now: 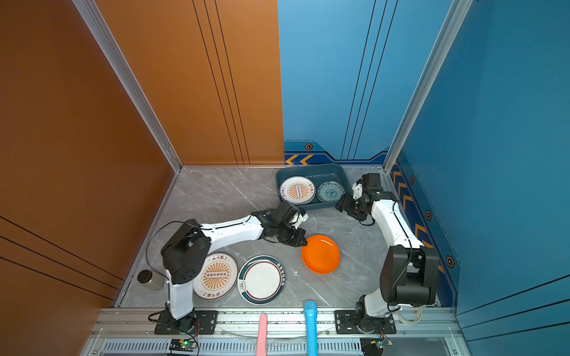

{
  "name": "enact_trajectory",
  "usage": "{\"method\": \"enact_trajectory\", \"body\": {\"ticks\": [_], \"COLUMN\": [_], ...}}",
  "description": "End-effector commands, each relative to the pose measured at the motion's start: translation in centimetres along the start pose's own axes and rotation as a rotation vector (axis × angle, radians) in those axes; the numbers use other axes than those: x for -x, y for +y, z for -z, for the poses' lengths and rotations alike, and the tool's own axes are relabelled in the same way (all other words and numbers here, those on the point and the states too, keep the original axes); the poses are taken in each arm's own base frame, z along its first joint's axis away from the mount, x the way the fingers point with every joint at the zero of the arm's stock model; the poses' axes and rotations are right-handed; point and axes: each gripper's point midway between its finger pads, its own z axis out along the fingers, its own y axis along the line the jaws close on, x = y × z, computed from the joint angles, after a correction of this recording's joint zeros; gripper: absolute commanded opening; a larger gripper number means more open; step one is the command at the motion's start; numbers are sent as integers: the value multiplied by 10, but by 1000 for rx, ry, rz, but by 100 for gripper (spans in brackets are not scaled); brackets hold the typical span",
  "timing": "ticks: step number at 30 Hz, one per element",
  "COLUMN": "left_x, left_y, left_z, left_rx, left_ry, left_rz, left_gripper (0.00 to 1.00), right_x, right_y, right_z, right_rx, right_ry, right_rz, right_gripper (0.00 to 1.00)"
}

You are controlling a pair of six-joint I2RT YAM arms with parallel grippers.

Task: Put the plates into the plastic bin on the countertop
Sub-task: 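Grasp the orange plate rim with the left gripper and drag it toward the bin, then tilt the orange plate up with the left gripper while the right grasps its rim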

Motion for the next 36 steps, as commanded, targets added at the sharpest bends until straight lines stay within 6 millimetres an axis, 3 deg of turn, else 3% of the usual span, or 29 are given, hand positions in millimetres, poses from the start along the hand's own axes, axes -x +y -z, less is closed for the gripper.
{"method": "enact_trajectory", "body": {"ticks": [1,10,16,21,32,36], "left_x": [8,28,43,54,72,75], "left_y": [2,48,67,76,86,88], "left_z": [36,110,135,141,132,130], "left_rx": [-64,-74,-76,-78,-83,-82], "left_ry": [-62,-189,-237,-246,-233,-229], "left_rz": [-5,96,136,153,169,171], "left_gripper": [0,0,0,0,0,0], "right_x": [-6,-30,-42,-52,-75,-81], "right_y": [20,82,111,126,144,146], "right_z": [-4,-18,-20,-24,-44,-48], "right_rx": [104,365,471,506,529,531], "right_ry": [14,103,137,165,232,249], "right_rz": [28,90,112,134,168,175], "right_gripper": [69,69,70,70,68,61]}}
